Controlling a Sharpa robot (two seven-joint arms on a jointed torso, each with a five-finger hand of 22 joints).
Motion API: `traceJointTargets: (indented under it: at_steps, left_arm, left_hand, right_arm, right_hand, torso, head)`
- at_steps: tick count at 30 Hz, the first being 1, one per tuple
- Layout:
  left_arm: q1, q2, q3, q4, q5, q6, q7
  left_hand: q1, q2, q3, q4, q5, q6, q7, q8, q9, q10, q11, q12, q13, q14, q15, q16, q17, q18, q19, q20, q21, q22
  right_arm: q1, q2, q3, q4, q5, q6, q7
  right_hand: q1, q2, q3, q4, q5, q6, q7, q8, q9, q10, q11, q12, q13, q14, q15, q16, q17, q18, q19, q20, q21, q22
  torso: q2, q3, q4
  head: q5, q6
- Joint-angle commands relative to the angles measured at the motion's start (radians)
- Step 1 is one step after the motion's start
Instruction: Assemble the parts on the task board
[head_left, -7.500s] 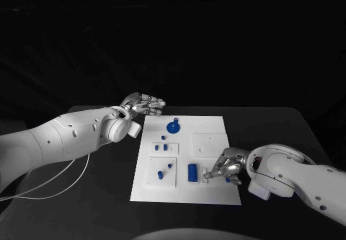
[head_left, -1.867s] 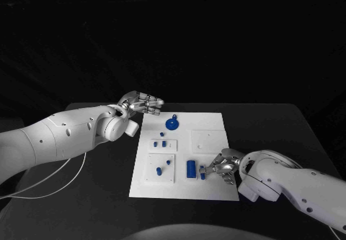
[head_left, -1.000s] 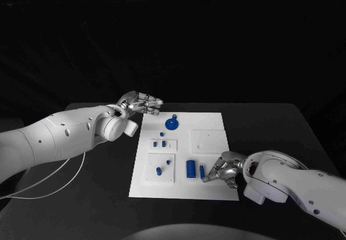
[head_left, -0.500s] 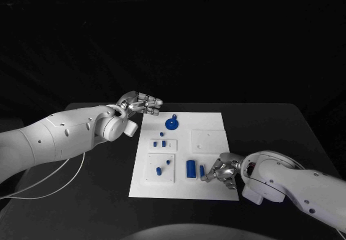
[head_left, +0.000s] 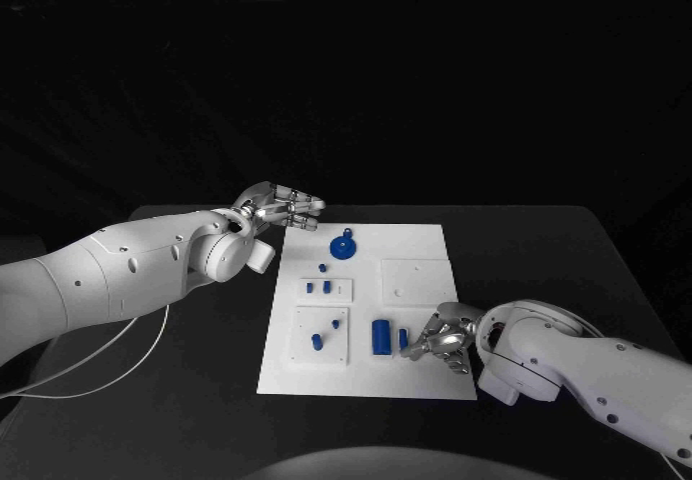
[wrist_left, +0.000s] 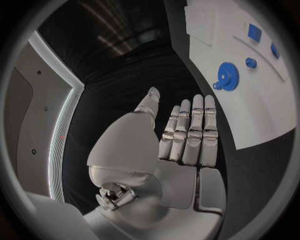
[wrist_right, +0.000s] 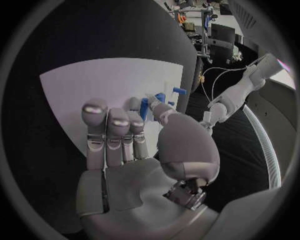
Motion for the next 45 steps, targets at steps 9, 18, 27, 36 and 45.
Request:
traceJointTargets:
  at_steps: [9,18,27,36,45]
  left_arm:
    - [0.0,0.001,0.0,0.001,-0.002,0.013,0.003]
    - [0.0,0.001,0.0,0.001,-0.002,0.014,0.003]
    - [0.0,0.002,0.0,0.0,-0.002,0.014,0.003]
    - [0.0,0.002,0.0,-0.001,-0.002,0.015,0.002]
    - [0.0,0.003,0.0,-0.001,-0.002,0.015,0.002]
  left_hand:
    - [-0.001,0.004,0.004,0.005,-0.003,0.001,0.001,0.0,0.002,-0.007,0.0,0.003,0.001,-0.004,0.004,-0.001,0.0,-0.009,-0.005,0.003,-0.002,-0.001]
    - [-0.001,0.004,0.004,0.005,-0.003,0.001,0.001,0.0,0.002,-0.007,0.0,0.003,0.001,-0.004,0.004,-0.001,0.0,-0.009,-0.005,0.003,-0.002,-0.001]
    - [-0.001,0.004,0.004,0.005,-0.003,0.001,0.001,0.0,0.002,-0.007,0.0,0.003,0.001,-0.004,0.004,-0.001,0.0,-0.009,-0.005,0.003,-0.002,-0.001]
    - [-0.001,0.004,0.004,0.005,-0.003,0.001,0.001,0.0,0.002,-0.007,0.0,0.003,0.001,-0.004,0.004,-0.001,0.0,-0.009,-0.005,0.003,-0.002,-0.001]
    - [-0.001,0.004,0.004,0.005,-0.003,0.001,0.001,0.0,0.002,-0.007,0.0,0.003,0.001,-0.004,0.004,-0.001,0.0,-0.009,-0.005,0.003,-0.002,-0.001]
  right_arm:
    - [-0.005,0.002,-0.001,-0.007,-0.028,-0.032,-0.002]
    - [-0.005,0.006,-0.001,-0.016,-0.026,-0.029,-0.002]
    - [-0.008,0.018,-0.002,-0.039,-0.026,-0.028,-0.003]
    - [-0.011,0.022,-0.003,-0.054,-0.026,-0.02,0.001]
    - [-0.014,0.017,-0.003,-0.055,-0.018,-0.028,0.016]
  right_hand:
    - [-0.025,-0.004,0.002,0.009,0.0,0.0,0.002,-0.002,0.005,0.006,-0.004,-0.001,0.002,0.001,-0.004,-0.004,-0.002,-0.01,0.059,-0.005,0.004,0.078]
    - [-0.013,-0.005,-0.003,-0.002,-0.001,0.002,0.001,-0.002,0.007,0.008,-0.005,0.001,0.004,0.001,-0.004,-0.003,-0.002,-0.01,0.059,-0.005,0.006,0.079]
    - [-0.001,0.011,-0.014,-0.037,-0.002,0.004,-0.001,-0.002,0.007,0.01,-0.006,0.003,0.006,0.001,-0.004,-0.001,-0.001,-0.012,0.059,-0.005,0.007,0.079]
    - [0.003,0.03,-0.034,-0.071,-0.004,0.006,-0.002,-0.002,0.005,0.013,-0.007,0.003,0.01,0.001,-0.005,-0.002,-0.001,-0.014,0.059,-0.006,0.007,0.08]
    - [-0.014,-0.021,-0.053,-0.018,0.018,0.008,0.0,-0.002,0.005,0.011,-0.005,0.001,0.009,0.001,-0.003,-0.003,-0.002,-0.011,0.059,-0.004,0.005,0.079]
  torso:
    - [0.0,0.0003,0.0001]
    - [0.0,-0.0004,-0.0003]
    - [0.0,0.0004,0.0008]
    - [0.0,0.0001,-0.0006]
    - [0.0,0.0005,-0.0005]
  head:
    - [0.001,0.001]
    - [0.0,0.001]
    - [0.001,-0.001]
    - [0.002,-0.001]
    - [-0.001,0.001]
